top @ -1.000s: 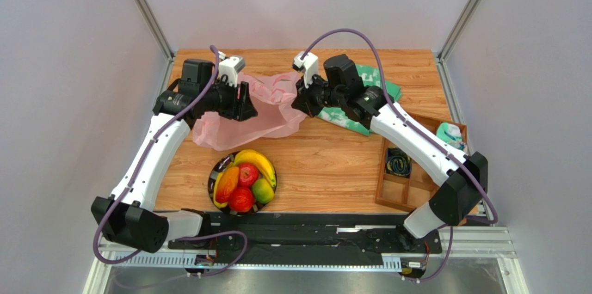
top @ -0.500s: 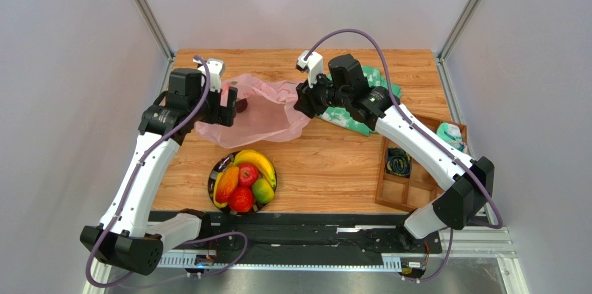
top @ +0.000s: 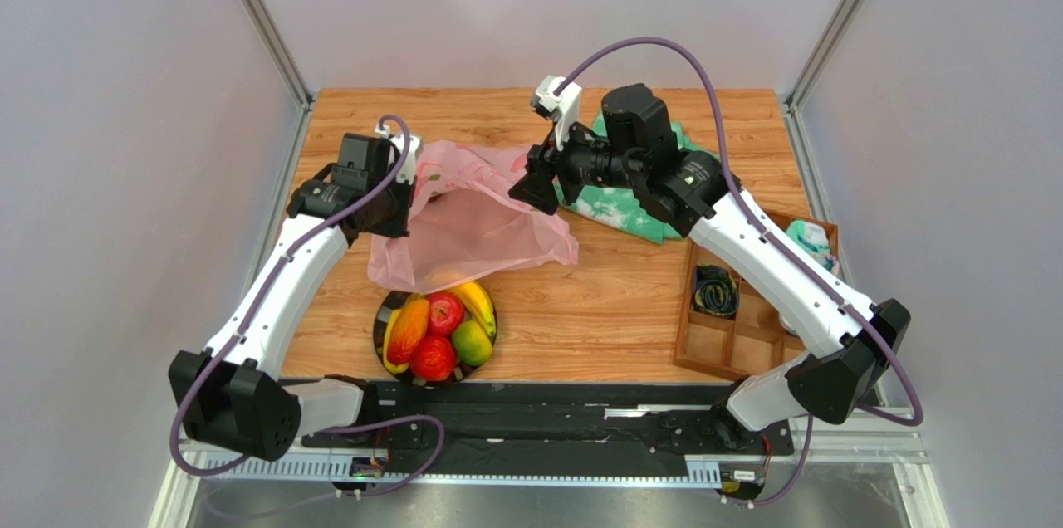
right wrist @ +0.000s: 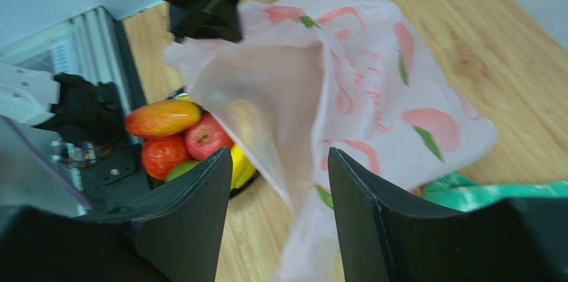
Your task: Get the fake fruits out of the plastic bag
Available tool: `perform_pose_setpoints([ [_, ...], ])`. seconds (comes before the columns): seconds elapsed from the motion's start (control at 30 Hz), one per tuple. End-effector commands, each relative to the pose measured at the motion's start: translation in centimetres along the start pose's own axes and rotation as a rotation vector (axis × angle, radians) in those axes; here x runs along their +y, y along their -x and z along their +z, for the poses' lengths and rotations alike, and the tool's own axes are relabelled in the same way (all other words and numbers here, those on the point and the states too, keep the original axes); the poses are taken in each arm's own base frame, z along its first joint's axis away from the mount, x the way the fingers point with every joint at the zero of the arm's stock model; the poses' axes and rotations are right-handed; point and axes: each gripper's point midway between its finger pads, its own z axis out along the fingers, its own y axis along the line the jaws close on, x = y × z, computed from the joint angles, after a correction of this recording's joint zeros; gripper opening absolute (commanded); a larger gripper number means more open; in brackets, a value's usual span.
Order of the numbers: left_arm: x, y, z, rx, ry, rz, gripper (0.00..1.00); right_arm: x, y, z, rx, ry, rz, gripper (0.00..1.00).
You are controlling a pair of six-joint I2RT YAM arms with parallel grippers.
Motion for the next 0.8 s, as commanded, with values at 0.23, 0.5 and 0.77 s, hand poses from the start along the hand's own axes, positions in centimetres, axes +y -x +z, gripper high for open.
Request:
perform_pose_setpoints([
  [0.23,-3.7,10.8,-4.5,-0.25,-0.223,-0.025,0.0,2.2,-6.0,7.9,0.131,0.084,0.493,0.43],
  [0.5,-6.4,11.5,-9.3,-0.349,-0.381,-0.011,0.0,-3.0,-9.6,12.0,0.169,-0.179,0.577,0.5],
  [0.77,-5.9,6.9,-7.0,-0.236,-0.345,0.006,0.0,-5.1,-12.9,16.8,0.209,-0.392,0.629,0.81],
])
